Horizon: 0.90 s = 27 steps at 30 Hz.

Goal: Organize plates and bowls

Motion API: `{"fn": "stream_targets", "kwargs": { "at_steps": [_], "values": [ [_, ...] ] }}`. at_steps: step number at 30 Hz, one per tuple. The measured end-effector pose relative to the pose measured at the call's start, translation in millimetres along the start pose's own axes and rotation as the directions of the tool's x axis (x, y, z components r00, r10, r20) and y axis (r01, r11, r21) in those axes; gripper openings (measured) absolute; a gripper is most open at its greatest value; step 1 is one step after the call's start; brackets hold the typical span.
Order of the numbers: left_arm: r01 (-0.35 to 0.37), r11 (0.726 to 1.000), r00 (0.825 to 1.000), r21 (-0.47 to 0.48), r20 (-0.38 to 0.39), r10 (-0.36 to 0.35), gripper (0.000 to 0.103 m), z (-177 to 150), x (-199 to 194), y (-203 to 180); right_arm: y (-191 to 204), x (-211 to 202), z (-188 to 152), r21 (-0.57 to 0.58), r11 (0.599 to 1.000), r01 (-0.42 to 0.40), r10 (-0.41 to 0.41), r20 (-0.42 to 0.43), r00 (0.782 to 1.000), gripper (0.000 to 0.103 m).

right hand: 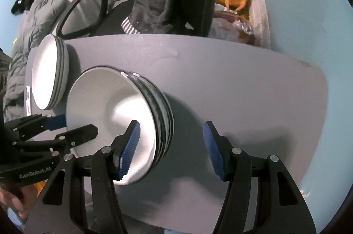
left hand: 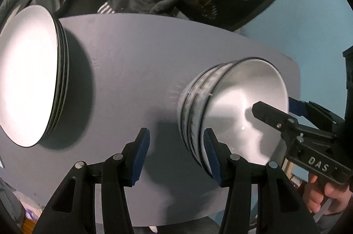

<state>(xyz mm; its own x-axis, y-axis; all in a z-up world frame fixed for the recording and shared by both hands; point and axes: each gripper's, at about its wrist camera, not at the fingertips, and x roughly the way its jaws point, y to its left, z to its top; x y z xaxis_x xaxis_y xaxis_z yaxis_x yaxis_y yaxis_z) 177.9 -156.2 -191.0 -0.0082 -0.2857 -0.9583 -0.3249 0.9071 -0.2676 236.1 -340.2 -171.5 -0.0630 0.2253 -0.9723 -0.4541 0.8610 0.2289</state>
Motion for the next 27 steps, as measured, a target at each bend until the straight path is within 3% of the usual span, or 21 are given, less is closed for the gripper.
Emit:
{"fn": "stream_targets", "kwargs": {
  "at_steps": [9, 16, 22, 27],
  "values": [
    [0.004, 1.0, 1.0, -0.031, -0.014, -0.005, 0.052, 13, 11, 4, 7, 21, 14, -0.085, 0.996, -0.032, 0.027, -0.058, 0.998, 0.059],
    [0.025, 0.999, 1.0, -0.02, -0.016, -0.026, 0.052, 17, 13, 3, -1, 28, 21, -0.058, 0.994, -0.088, 0.082, -0.091, 0.992, 0.049],
    [0.082, 0.997, 0.996, -0.001, -0.036, -0.082, 0.032, 15, 16, -1, -2, 29, 22, -0.045, 0.988, -0.148, 0.143, -0.112, 0.983, 0.03],
    [0.065, 0.998, 0.998, 0.026, -0.027, -0.064, 0.027, 13, 13, -5, 2, 27, 19, -0.055, 0.99, -0.133, 0.127, -0.097, 0.987, 0.029]
  ]
}}
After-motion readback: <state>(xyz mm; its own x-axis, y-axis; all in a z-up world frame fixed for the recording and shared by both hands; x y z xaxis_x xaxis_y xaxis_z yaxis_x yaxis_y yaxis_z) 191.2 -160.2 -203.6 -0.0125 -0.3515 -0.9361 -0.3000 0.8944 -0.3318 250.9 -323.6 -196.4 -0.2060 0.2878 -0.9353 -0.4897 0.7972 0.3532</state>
